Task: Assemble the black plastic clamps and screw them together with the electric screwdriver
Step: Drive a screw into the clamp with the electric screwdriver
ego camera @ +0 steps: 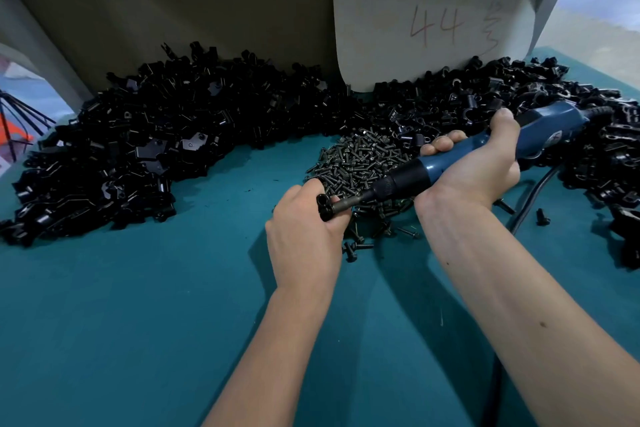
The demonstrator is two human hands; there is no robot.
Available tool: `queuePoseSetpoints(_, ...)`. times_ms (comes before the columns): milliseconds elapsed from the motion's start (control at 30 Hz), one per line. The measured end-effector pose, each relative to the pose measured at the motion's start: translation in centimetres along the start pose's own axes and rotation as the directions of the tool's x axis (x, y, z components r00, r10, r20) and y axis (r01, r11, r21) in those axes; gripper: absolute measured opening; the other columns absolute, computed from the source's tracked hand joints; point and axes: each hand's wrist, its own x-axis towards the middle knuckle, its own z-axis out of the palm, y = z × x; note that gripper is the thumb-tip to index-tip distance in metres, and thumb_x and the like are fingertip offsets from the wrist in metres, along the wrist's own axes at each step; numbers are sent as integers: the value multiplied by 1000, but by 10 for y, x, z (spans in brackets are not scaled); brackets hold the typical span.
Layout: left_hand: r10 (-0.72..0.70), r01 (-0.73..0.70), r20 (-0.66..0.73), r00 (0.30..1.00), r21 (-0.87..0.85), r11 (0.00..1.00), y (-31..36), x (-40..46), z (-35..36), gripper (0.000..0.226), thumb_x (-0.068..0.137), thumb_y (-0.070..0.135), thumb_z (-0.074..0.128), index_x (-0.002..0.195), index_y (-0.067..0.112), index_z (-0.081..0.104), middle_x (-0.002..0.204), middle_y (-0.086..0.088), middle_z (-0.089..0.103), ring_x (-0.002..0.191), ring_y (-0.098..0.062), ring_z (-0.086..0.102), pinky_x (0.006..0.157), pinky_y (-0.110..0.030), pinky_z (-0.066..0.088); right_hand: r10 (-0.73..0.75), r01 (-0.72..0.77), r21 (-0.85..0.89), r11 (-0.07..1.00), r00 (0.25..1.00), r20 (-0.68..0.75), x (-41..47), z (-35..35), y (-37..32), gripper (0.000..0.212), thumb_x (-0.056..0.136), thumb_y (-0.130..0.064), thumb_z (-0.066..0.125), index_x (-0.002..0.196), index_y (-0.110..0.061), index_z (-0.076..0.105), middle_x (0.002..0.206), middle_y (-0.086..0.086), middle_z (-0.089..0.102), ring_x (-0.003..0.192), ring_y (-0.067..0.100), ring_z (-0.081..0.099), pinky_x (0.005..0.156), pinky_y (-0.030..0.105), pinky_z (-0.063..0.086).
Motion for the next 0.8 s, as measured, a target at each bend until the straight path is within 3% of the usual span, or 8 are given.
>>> queuePoseSetpoints(500,-18,18,-14,1000,-9,1000,1,-1,-1,45,77,19,74,64,23,31,66,4,44,58,-13,39,50,-33,23,-31,31,8,999,999,40,-4,1,2,31,98,-28,67,114,-11,48,63,3,49,47,16,45,50,29,43)
queuePoseSetpoints(800,-17,17,22,1000,-34,999,1,-1,-2,40,75,18,74,65,21,35,67,5,46,61,-21,43,53,-36,27,-19,18,15,1000,999,40,-3,-1,5,34,98,-28,67,119,-10,49,63,2,49,47,16,45,49,28,43)
